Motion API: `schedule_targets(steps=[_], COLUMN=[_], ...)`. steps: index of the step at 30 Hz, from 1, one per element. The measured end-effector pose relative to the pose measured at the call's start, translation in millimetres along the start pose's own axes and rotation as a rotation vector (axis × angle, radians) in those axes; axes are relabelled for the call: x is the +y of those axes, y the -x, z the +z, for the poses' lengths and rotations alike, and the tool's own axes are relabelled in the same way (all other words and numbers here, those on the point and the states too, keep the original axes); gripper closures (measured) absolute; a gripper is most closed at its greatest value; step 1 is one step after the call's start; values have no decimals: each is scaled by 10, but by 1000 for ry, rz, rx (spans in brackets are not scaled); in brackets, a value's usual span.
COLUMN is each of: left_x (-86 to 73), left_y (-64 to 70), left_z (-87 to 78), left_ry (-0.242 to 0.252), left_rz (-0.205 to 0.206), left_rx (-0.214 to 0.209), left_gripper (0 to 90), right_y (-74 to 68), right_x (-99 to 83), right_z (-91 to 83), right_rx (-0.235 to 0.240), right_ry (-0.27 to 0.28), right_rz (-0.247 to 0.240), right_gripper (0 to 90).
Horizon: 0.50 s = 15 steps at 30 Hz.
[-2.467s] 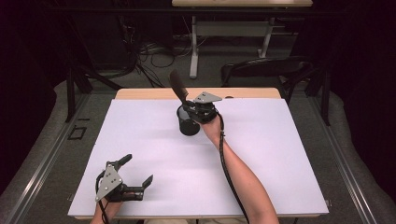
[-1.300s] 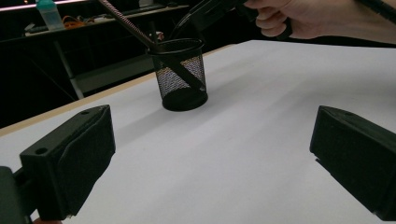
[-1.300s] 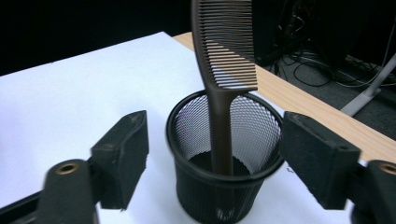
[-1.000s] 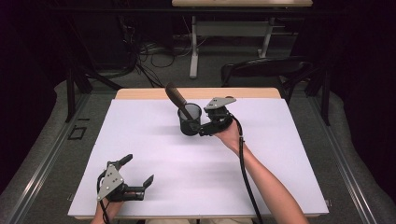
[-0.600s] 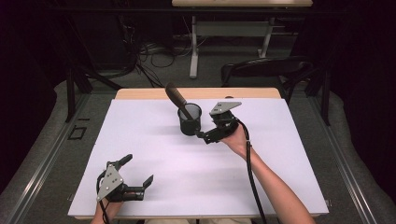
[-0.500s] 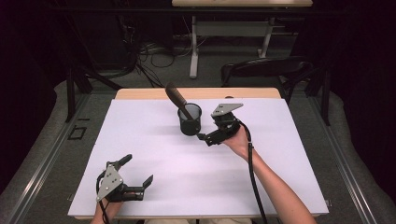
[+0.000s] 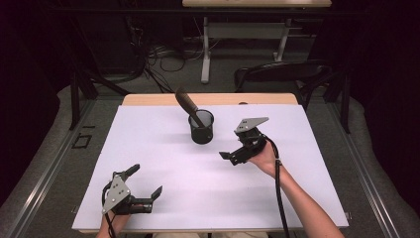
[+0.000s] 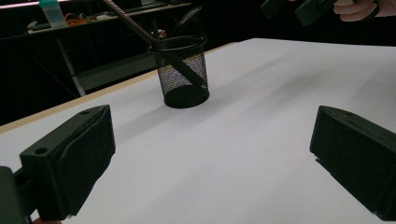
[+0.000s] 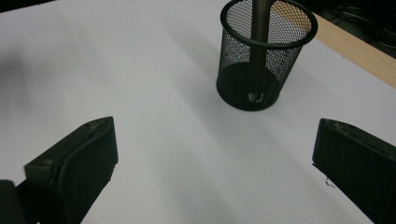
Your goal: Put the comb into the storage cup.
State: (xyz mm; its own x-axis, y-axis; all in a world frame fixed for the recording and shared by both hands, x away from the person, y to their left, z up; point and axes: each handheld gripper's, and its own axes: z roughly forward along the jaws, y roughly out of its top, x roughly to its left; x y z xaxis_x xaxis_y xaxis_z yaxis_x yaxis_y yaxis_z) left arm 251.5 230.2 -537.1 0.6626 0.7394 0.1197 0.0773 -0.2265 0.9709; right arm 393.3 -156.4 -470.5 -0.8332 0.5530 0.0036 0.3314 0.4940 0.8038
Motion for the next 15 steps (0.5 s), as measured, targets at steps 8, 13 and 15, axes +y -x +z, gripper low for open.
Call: schedule_targets(steps=[8,13,15], left_x=[1,-2,0], left_y=[-2,0,4], left_z=[4,14,13], left_ry=[-1,-5,-5], left_rz=[1,-2,0], left_rx=[-1,-1,-3], left_gripper=[0,0,0], right_y=[-42,-54,-47], right_x=[-147,-238,-276], right_z=[-156,-254,-291], right_rx=[-16,-21,-25], right_ry=[-16,-29,-30], right_rz=[-8,-3,5], right_gripper=[0,0,0])
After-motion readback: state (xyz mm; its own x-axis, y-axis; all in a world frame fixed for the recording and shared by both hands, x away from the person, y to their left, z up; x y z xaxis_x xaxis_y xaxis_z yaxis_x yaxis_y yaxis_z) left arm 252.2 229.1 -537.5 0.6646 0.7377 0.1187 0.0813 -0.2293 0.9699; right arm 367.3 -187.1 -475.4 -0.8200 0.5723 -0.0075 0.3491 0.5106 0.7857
